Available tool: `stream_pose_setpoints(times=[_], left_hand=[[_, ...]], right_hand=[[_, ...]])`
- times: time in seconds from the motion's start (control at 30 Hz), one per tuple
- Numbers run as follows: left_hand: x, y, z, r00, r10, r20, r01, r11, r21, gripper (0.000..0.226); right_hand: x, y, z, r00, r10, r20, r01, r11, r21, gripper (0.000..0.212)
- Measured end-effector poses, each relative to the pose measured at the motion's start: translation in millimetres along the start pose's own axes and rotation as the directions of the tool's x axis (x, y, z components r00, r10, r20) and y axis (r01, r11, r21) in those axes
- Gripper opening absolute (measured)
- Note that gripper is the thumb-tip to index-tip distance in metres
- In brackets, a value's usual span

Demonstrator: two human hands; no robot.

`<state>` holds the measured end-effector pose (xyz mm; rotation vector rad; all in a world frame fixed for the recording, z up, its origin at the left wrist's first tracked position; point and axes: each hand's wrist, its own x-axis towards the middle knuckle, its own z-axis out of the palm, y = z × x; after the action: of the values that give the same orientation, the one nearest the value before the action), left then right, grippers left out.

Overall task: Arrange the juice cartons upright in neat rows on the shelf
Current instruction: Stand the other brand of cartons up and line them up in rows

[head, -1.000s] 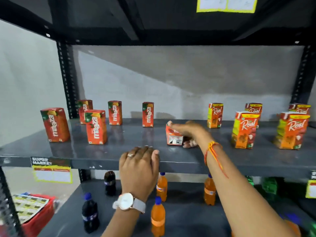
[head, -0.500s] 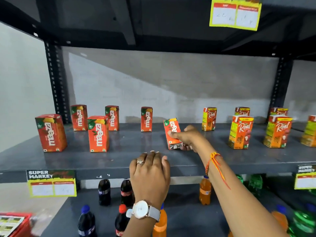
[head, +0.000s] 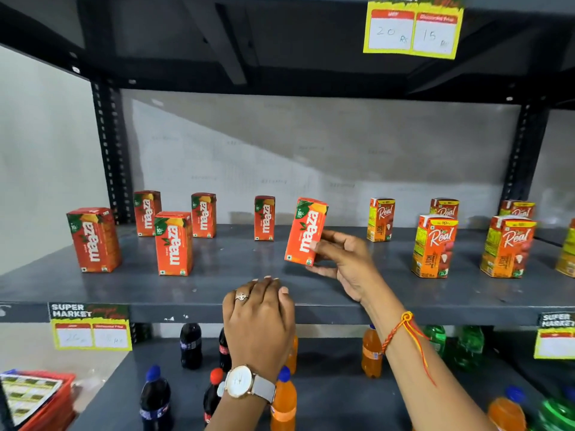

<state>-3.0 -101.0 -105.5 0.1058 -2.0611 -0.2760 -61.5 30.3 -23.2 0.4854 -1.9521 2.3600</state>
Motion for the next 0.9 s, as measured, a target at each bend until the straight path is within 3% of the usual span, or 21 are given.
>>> stream_pose_setpoints(times=[0.2, 0.57, 0.7, 0.9], left_hand=[[0, 2, -2, 1.0, 0.0, -0.018, 0.0, 1.0, 0.014, 0.038], [0, -7, -16, 0.99, 0.098, 0.105, -0.099, 0.995, 0.006, 0.037], [-3, -26, -23, 0.993, 0.099, 0.068, -0.099, 0.995, 0.0, 0.033], [-9, -54, -18, 0.993, 0.114, 0.002, -0.114, 0.993, -0.024, 0.034]], right_hand=[[2, 2, -1, 1.0, 0.003, 0.025, -0.003, 1.0, 0.008, 0.024], [9, 3, 28, 0.995, -0.012, 0.1, 0.027, 0.989, -0.147, 0.036], [18, 5, 63, 0.986, 0.026, 0.165, 0.006, 0.981, -0.192, 0.037], [29, 13, 86, 0.99, 0.074, 0.123, -0.042, 0.97, -0.24, 0.036]])
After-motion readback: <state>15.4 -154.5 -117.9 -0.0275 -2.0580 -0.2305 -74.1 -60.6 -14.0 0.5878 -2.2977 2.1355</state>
